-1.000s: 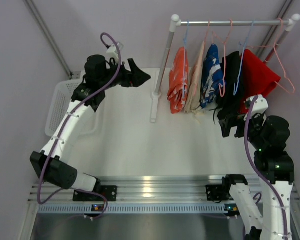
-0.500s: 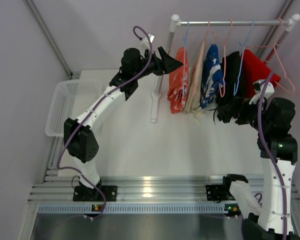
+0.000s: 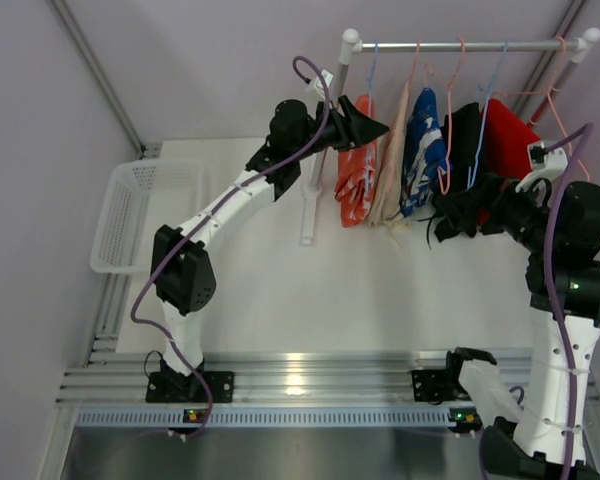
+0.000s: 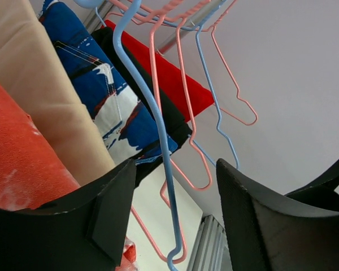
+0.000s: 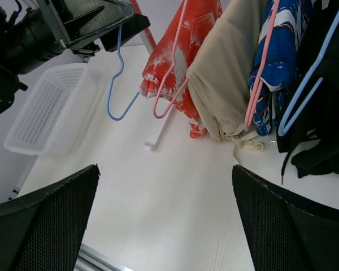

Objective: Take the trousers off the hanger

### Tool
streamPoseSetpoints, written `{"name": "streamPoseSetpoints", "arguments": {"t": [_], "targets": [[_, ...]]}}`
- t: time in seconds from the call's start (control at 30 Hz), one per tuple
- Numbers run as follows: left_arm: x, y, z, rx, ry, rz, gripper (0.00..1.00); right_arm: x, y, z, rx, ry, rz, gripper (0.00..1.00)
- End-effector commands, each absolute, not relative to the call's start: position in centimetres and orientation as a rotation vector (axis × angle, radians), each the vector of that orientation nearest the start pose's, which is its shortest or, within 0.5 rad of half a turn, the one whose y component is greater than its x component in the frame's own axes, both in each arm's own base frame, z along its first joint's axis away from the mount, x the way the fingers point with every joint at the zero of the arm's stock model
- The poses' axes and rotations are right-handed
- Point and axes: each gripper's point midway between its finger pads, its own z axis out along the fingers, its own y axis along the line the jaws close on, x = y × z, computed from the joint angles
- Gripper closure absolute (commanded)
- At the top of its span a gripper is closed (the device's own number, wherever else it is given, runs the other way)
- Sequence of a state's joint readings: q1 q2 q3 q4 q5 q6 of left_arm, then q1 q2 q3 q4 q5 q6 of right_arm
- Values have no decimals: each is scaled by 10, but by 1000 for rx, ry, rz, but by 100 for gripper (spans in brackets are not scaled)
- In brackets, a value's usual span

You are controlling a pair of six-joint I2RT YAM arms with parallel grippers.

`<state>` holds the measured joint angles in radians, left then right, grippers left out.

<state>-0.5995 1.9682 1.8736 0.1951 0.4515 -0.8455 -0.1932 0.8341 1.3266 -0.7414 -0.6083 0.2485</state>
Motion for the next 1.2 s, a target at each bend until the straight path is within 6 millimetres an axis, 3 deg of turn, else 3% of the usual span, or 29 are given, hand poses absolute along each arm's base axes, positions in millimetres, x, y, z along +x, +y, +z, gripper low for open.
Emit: {"name": "streamPoseSetpoints", "arguments": {"t": [0.0, 0.17, 0.67, 0.87, 1.03, 1.17], "targets": [[432, -423, 422, 204, 1539, -1515, 39, 243, 66, 414, -46, 1738, 617, 0], [429, -430, 422, 199, 1531, -1594, 50, 241, 67, 416, -62, 1728, 618, 1], [415, -431, 436, 161, 1531, -1738, 66, 243, 66, 413, -61, 1733, 609, 0], [415, -432, 435, 152, 1539, -1755, 82, 245, 67, 416, -57, 1730, 627, 0], [412, -434, 448, 234, 1482, -1748, 99, 242, 69, 415, -68, 1734, 633, 1], [411, -432, 479, 287, 1406, -1707, 100, 242, 69, 413, -69, 1732, 632, 1]]}}
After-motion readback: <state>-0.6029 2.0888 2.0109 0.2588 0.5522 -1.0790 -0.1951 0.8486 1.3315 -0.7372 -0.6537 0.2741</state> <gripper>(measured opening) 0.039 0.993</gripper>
